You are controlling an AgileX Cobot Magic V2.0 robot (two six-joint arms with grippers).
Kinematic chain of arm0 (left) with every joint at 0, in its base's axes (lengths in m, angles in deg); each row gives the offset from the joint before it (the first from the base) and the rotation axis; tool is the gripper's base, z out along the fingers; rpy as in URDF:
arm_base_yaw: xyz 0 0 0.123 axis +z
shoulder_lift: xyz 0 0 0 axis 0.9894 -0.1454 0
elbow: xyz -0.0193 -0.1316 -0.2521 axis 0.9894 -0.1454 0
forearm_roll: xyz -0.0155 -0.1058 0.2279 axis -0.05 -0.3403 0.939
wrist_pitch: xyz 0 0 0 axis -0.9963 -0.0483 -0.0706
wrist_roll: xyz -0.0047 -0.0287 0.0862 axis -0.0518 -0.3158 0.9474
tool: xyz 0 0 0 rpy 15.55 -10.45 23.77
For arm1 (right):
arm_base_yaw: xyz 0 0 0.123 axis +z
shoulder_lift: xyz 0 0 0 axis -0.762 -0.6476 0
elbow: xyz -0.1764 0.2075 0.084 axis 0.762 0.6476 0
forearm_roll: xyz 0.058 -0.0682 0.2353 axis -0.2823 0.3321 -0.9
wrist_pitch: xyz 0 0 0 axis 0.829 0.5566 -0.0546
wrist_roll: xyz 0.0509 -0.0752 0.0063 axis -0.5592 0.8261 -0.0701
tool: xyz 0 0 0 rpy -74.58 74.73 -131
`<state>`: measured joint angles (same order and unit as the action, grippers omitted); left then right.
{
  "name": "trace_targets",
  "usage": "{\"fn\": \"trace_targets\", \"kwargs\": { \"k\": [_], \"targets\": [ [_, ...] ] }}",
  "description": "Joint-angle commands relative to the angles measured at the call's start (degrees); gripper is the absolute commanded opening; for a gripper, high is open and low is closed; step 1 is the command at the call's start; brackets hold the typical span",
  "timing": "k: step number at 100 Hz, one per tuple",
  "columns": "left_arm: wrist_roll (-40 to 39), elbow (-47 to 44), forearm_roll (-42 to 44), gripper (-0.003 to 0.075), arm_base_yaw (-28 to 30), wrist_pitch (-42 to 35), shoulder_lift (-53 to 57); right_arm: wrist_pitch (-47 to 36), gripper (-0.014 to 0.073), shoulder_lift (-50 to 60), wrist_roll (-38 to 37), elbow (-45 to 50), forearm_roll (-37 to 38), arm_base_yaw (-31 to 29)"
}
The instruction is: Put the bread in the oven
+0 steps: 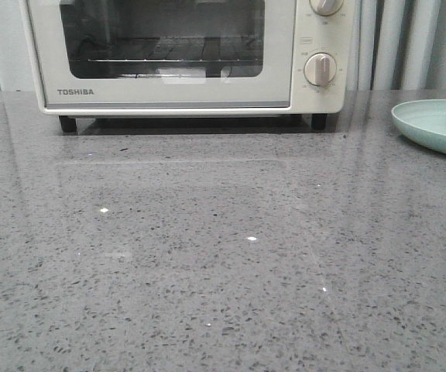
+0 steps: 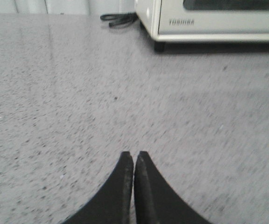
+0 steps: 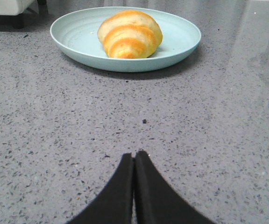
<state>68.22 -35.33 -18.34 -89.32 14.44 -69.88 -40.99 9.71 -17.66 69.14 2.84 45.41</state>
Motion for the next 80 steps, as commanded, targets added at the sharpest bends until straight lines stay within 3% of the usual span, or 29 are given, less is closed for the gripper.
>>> {"fn": "trace_targets", "kwargs": {
  "k": [1, 10, 19, 28, 36, 47, 57, 72, 80],
  "targets": [
    [0.0, -1.2, -7.9, -0.0021, 0.1, -8.4, 1.6, -2.0, -0.0048, 1.3, 0.1, 1.4, 1.4, 0.0],
    [0.0, -1.2, -15.2, -0.0021, 0.1, -10.6, 1.6, -5.7, -0.0048, 1.3, 0.1, 1.4, 6.2, 0.0],
    [0.0, -1.2, -15.7, -0.0021, 0.1, -11.5, 1.6, -15.0, -0.0048, 1.3, 0.0, 1.4, 5.3, 0.0],
    [0.0, -1.2, -20.5, -0.0021, 0.1, -14.2, 1.6, -24.8, -0.0048, 1.3, -0.2, 1.4, -2.4, 0.0],
    [0.0, -1.2, -28.5, -0.0021, 0.1, -17.1, 1.6, -29.8, -0.0048, 1.3, -0.4, 1.4, -16.2, 0.0],
    [0.0, -1.2, -37.6, -0.0021, 0.1, -19.2, 1.6, -29.9, -0.0048, 1.3, -0.5, 1.4, -36.2, 0.0],
    [0.0, -0.9, -42.9, -0.0021, 0.1, -19.5, 1.6, -29.8, -0.0048, 1.3, -0.5, 1.4, -46.3, 0.0],
    [0.0, 1.3, -42.7, -0.0021, -0.7, -18.0, 1.6, -29.8, -0.0048, 1.3, -0.5, 0.9, -49.7, 0.0],
    [0.8, 5.3, -36.9, -0.0021, -1.6, -13.2, 0.7, -23.5, -0.0048, 1.3, -0.5, -1.9, -49.3, 0.0]
  ]
}}
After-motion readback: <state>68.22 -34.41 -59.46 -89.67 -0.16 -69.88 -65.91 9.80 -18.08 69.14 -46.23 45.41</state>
